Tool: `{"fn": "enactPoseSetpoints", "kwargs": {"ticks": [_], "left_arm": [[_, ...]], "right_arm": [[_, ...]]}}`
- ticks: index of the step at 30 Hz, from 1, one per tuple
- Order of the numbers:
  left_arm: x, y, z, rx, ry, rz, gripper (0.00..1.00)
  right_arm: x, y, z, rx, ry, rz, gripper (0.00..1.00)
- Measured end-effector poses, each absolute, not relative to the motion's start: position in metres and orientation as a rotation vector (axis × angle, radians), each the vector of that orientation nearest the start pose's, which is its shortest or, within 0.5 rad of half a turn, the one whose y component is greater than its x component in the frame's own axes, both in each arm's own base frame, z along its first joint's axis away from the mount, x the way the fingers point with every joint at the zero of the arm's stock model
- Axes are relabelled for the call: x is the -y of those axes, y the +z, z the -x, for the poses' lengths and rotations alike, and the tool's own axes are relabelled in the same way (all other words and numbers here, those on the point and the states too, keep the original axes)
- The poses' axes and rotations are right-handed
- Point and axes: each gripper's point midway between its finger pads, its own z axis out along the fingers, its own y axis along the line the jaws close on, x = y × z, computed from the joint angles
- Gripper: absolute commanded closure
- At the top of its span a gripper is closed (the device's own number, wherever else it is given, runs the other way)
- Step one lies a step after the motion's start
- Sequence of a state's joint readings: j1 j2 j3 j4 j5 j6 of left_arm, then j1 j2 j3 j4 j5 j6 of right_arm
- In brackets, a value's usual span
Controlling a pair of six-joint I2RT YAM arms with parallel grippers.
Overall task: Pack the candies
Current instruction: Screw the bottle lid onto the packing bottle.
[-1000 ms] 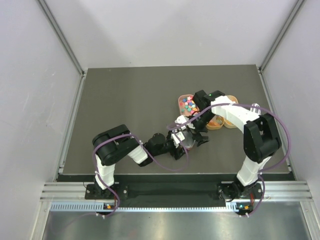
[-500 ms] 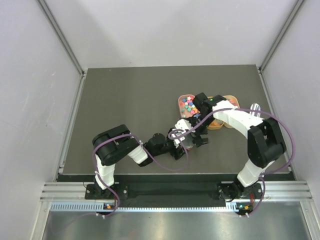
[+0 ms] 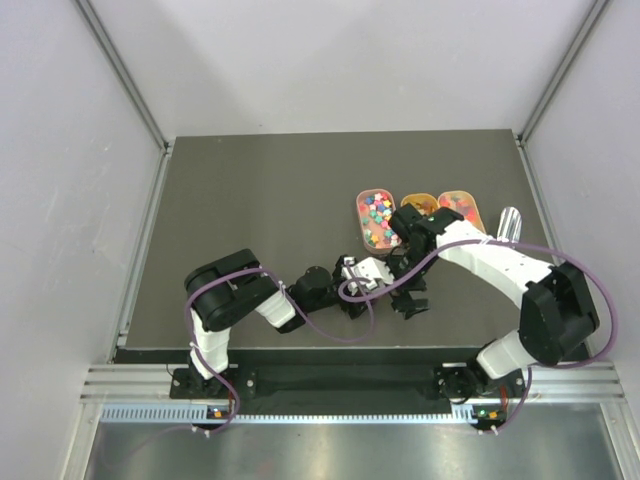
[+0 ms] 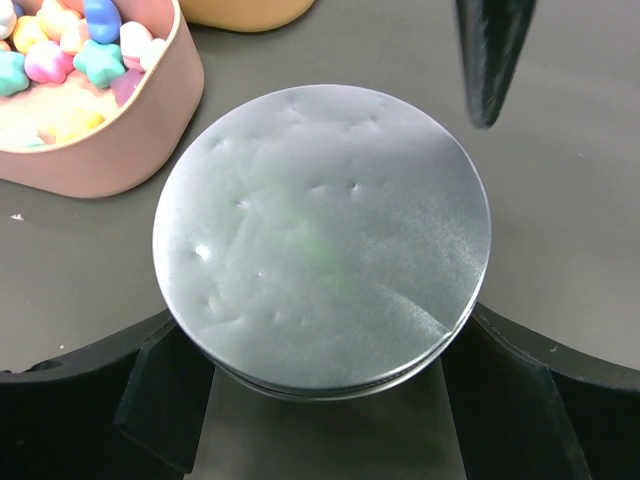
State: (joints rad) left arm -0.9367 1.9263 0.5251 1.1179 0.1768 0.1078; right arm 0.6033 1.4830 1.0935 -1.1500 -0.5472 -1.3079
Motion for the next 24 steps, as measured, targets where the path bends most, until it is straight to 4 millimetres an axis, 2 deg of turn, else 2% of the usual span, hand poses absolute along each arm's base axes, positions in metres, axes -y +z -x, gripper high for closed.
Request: {"fn": "enactPoseSetpoints", "kwargs": {"ticks": [7, 13, 24], "left_arm": [[0.367, 0.021, -0.239, -1.597, -0.726, -1.059, 0.25], [0.367, 0.021, -0.239, -1.597, -0.727, -1.059, 0.25], [0.367, 0.021, -0.239, -1.597, -0.727, -1.060, 0.26]], "right_arm": [[-0.176, 0.103, -0.173, -1.712, 0.678, 2.252, 0.00], [-0.177, 0.115, -0.203, -1.716, 0.599, 2.195, 0.00], [-0.207, 0.087, -0.250, -1.705, 0.653, 2.206, 0.00]]}}
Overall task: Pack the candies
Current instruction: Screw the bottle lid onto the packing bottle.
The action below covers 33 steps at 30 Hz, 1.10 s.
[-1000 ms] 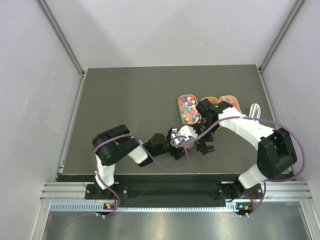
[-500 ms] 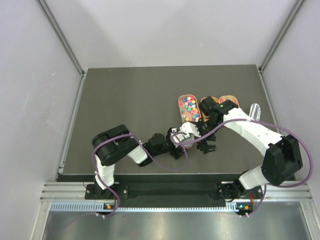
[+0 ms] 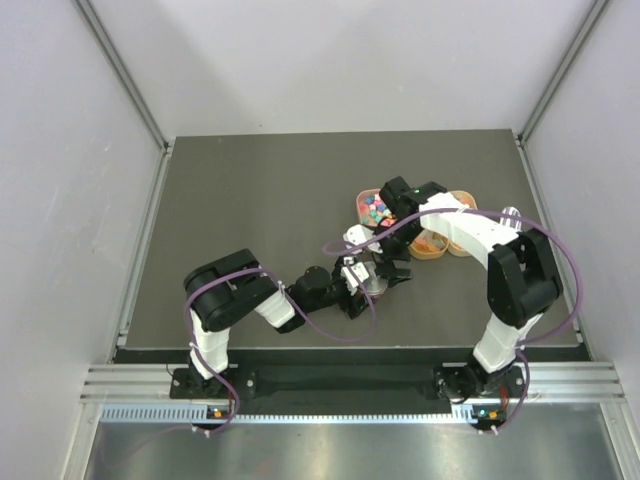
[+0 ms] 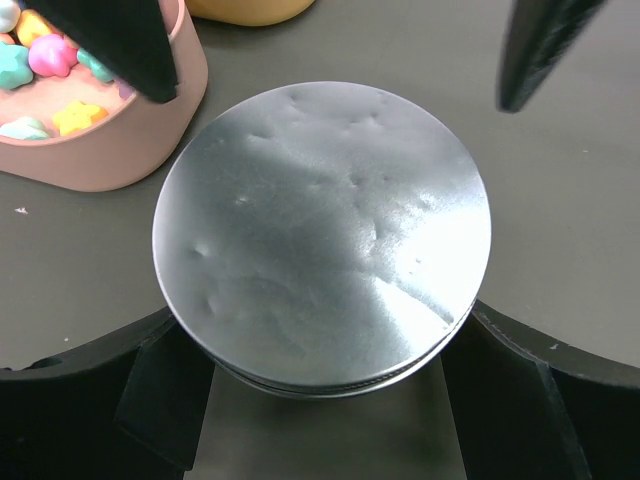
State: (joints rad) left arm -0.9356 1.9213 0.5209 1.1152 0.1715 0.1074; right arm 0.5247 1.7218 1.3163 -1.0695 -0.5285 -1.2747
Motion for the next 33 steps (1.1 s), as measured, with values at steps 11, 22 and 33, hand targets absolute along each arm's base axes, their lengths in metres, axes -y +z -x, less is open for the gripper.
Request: {"fn": "enactPoseSetpoints", "kwargs": {"ticks": [11, 22, 33], "left_arm": [[0.367, 0.021, -0.239, -1.597, -0.726, -1.059, 0.26], [0.367, 0.021, -0.239, -1.591, -0.722, -1.065, 0.25], [0.369, 0.023, -0.236, -1.547, -0.712, -1.107, 0.26]], "right_arm": [[-0.216, 0.085, -0.256, -1.634, 0.722, 2.268, 0.00], [-0.218, 0.080, -0.241, -1.587, 0.788, 2.319, 0.00], [-0.207, 0.081, -0.227, -1.583, 0.724, 2.281, 0.00]]}}
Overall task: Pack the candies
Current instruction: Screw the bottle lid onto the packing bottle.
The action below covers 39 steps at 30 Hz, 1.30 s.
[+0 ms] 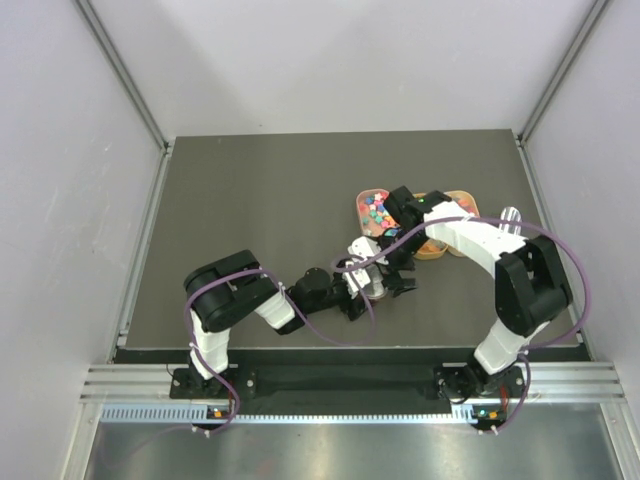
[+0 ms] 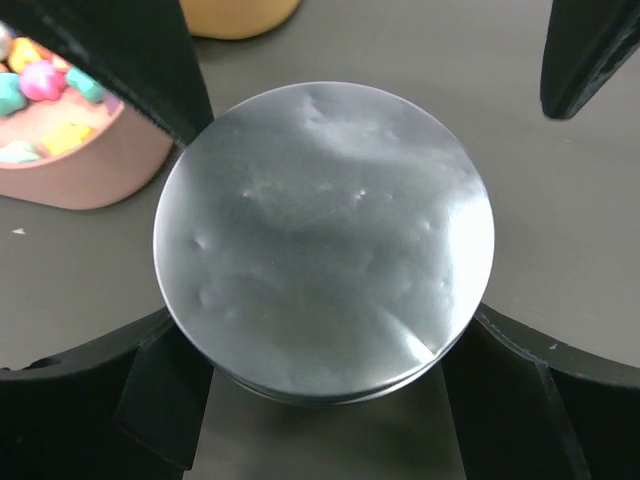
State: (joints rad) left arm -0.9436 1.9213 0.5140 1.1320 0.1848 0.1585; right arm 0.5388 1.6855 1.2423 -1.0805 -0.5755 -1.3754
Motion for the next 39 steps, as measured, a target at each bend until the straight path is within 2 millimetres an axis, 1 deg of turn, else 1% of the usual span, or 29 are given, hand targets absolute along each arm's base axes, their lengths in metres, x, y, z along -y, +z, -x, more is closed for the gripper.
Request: {"fn": "enactPoseSetpoints", "kwargs": {"ticks": [7, 13, 16, 18, 22, 24, 26, 31, 36, 39], "left_arm": [[0.371, 0.022, -0.231, -1.541, -0.737, -1.127, 0.28], [0.371, 0.021, -0.230, -1.560, -0.753, -1.113, 0.28], [0.370, 0.021, -0.229, -1.567, -0.758, -1.107, 0.28], [0.369, 0.020, -0.229, -1.572, -0.760, -1.102, 0.28], [0.368, 0.020, -0.231, -1.579, -0.758, -1.093, 0.28], [0.368, 0.020, -0.231, -1.579, -0.758, -1.093, 0.29], [0.368, 0.021, -0.231, -1.579, -0.757, -1.093, 0.29], [0.367, 0.020, -0.231, -1.583, -0.757, -1.093, 0.29], [0.367, 0.021, -0.231, -1.584, -0.758, -1.092, 0.29], [0.367, 0.020, -0.231, -1.585, -0.758, -1.091, 0.29]], "right_arm": [[-0.200, 0.081, -0.219, -1.589, 0.670, 2.250, 0.00], [-0.184, 0.077, -0.206, -1.672, 0.614, 2.250, 0.00], [-0.179, 0.076, -0.194, -1.716, 0.607, 2.250, 0.00], [-0.177, 0.076, -0.182, -1.754, 0.633, 2.255, 0.00], [-0.183, 0.075, -0.157, -1.798, 0.725, 2.263, 0.00], [-0.185, 0.076, -0.153, -1.800, 0.744, 2.264, 0.00], [-0.183, 0.077, -0.150, -1.822, 0.744, 2.259, 0.00], [-0.168, 0.082, -0.155, -1.893, 0.702, 2.238, 0.00], [-0.157, 0.097, -0.186, -1.903, 0.584, 2.191, 0.00], [-0.156, 0.105, -0.205, -1.888, 0.532, 2.171, 0.00]]}}
